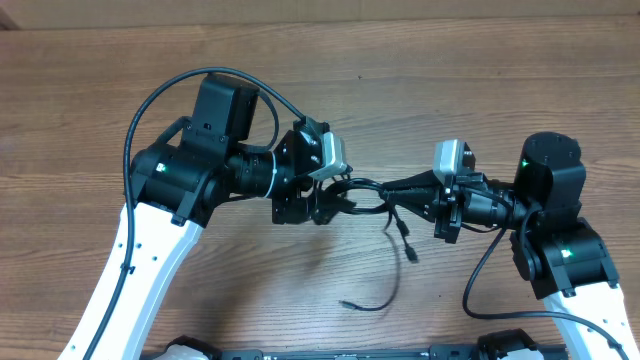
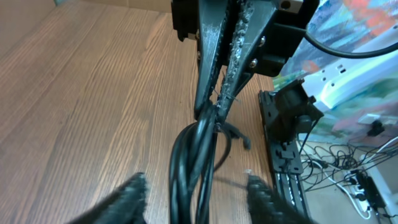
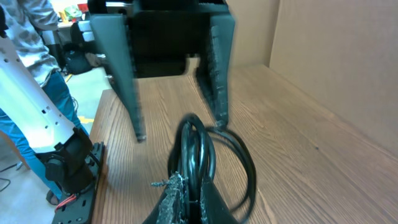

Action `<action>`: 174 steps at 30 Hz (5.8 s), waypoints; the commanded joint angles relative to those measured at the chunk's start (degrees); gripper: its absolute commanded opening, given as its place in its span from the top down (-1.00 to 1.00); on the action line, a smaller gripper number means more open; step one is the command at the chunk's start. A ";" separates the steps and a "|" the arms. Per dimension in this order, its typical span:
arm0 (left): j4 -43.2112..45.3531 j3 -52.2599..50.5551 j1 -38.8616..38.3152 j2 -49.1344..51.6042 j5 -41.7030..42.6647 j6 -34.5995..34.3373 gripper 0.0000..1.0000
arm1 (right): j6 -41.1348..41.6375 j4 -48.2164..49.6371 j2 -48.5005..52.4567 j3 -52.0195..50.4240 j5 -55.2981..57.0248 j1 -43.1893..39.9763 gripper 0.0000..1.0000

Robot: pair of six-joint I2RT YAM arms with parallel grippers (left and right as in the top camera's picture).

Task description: Untangle cables

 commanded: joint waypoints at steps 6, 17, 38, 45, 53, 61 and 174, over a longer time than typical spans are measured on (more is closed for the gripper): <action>-0.02 1.44 -0.11 -0.79 -2.05 -3.34 -0.90 | 0.33 0.09 -0.20 1.46 2.89 -0.15 0.92; -2.25 1.44 0.07 -0.76 -18.27 -13.44 -0.87 | 0.37 1.16 -0.22 1.46 2.82 -0.15 0.92; -3.41 1.38 -0.04 4.44 -11.65 -12.11 -0.74 | 1.70 3.02 -0.22 1.46 2.62 -0.15 0.92; -3.41 1.38 0.02 5.66 -16.44 -13.57 -0.99 | 7.43 -1.81 0.83 1.46 8.63 -0.15 0.70; -6.60 1.36 0.00 6.21 -27.36 -20.35 -0.99 | 18.12 -10.49 5.46 1.46 15.02 -0.15 -0.61; -15.15 1.31 -0.15 11.80 -27.82 -17.11 -1.00 | 26.62 -14.73 12.09 1.46 22.58 -0.17 -0.97; 13.20 -14.71 -17.92 13.29 -44.30 -50.95 0.92 | 37.73 -14.95 13.57 1.29 36.81 -2.25 -1.00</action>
